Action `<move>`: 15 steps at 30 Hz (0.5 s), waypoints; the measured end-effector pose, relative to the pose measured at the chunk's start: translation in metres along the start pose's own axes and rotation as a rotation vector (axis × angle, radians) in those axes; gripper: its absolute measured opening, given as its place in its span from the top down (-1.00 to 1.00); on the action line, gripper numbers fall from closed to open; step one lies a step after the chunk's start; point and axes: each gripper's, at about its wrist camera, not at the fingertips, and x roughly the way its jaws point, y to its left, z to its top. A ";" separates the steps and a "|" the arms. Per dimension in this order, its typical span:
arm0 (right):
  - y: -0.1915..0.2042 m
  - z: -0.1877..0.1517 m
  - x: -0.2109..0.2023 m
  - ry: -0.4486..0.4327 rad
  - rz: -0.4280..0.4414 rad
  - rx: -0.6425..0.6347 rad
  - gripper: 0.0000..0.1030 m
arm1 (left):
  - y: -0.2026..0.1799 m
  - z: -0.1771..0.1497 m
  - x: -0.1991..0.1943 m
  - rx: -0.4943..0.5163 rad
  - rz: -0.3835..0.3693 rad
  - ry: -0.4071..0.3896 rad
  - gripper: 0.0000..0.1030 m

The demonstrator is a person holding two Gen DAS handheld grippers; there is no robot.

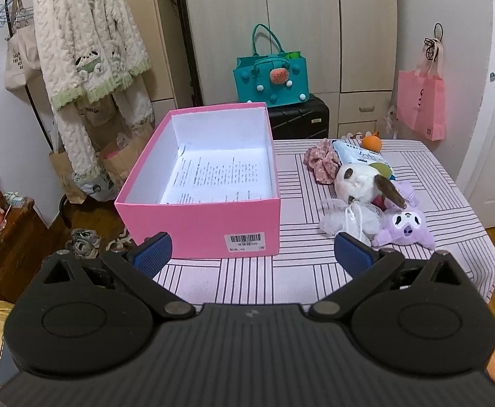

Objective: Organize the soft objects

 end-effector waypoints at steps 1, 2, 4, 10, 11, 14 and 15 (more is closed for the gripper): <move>0.000 0.000 0.000 -0.001 0.001 0.000 -1.00 | 0.000 0.000 0.000 -0.001 -0.001 0.001 -1.00; 0.000 0.000 0.000 -0.002 0.002 0.001 -1.00 | 0.001 -0.001 0.000 -0.003 -0.001 0.002 -1.00; 0.001 -0.001 0.000 -0.001 0.004 0.002 -1.00 | 0.001 -0.002 0.001 -0.007 -0.003 0.003 -1.00; 0.000 0.000 0.001 0.003 0.008 0.011 -1.00 | 0.001 -0.003 0.002 -0.004 -0.005 0.007 -1.00; 0.000 -0.001 0.001 0.004 0.009 0.013 -1.00 | 0.002 -0.004 0.002 -0.003 -0.006 0.009 -1.00; 0.000 -0.003 0.002 0.008 0.009 0.013 -1.00 | 0.000 -0.005 0.003 0.003 -0.007 0.013 -1.00; 0.000 -0.004 0.002 0.011 0.008 0.014 -1.00 | 0.000 -0.005 0.004 0.004 -0.008 0.014 -1.00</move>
